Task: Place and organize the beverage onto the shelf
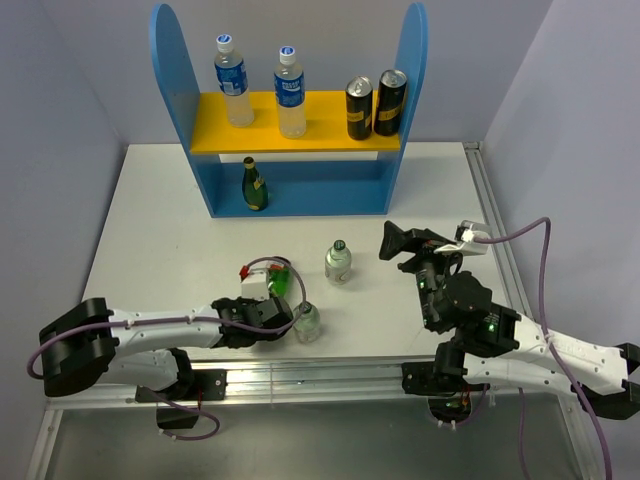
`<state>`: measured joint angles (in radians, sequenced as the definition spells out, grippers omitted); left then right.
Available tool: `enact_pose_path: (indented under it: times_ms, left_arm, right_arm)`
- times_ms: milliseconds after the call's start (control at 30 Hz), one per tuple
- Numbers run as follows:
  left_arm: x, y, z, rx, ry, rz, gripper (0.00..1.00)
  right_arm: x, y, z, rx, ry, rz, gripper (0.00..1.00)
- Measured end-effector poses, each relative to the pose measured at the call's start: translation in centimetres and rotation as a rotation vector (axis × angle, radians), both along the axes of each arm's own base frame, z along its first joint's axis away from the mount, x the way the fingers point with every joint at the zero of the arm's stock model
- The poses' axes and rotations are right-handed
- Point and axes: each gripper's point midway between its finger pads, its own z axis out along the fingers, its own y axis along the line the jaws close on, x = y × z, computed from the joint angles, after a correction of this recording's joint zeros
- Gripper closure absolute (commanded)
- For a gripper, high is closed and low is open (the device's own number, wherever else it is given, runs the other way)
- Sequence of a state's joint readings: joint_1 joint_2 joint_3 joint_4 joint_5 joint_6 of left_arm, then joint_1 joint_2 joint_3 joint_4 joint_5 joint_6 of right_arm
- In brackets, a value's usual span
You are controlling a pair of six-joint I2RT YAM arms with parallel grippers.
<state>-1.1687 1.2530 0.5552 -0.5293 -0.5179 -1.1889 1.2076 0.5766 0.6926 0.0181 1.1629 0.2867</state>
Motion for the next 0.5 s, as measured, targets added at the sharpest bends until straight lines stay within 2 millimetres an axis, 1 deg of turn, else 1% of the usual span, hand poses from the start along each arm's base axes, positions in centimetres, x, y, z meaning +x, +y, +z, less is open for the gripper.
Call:
enact_pose_path:
  times_ms: [67, 200, 233, 300, 400, 467, 500]
  left_arm:
    - [-0.2, -0.2, 0.1, -0.025, -0.003, -0.004, 0.65]
    - [-0.5, 0.3, 0.1, -0.041, -0.004, 0.008, 0.81]
    - [-0.5, 0.3, 0.2, -0.045, -0.004, 0.009, 0.87]
    - [-0.6, 0.5, 0.3, -0.049, -0.003, 0.009, 0.92]
    - [-0.7, 0.7, 0.7, -0.048, -0.004, 0.009, 0.96]
    - [-0.8, 0.9, 1.5, -0.030, -0.004, 0.005, 0.99]
    - [-0.8, 0.8, 2.1, -0.024, -0.008, 0.004, 1.00]
  right_arm:
    - [0.1, 0.1, 0.0, -0.005, 0.001, -0.001, 0.01]
    - [0.1, 0.2, -0.2, -0.014, 0.003, -0.005, 0.01]
    - [0.1, 0.2, -0.2, -0.014, 0.003, -0.005, 0.01]
    - [0.2, 0.3, -0.3, -0.014, 0.003, -0.005, 0.01]
    - [0.2, 0.4, -0.6, -0.023, 0.006, -0.008, 0.02]
    - [0.3, 0.5, -0.7, -0.029, 0.008, -0.008, 0.02]
    - [0.3, 0.5, -0.7, -0.033, 0.009, -0.009, 0.02]
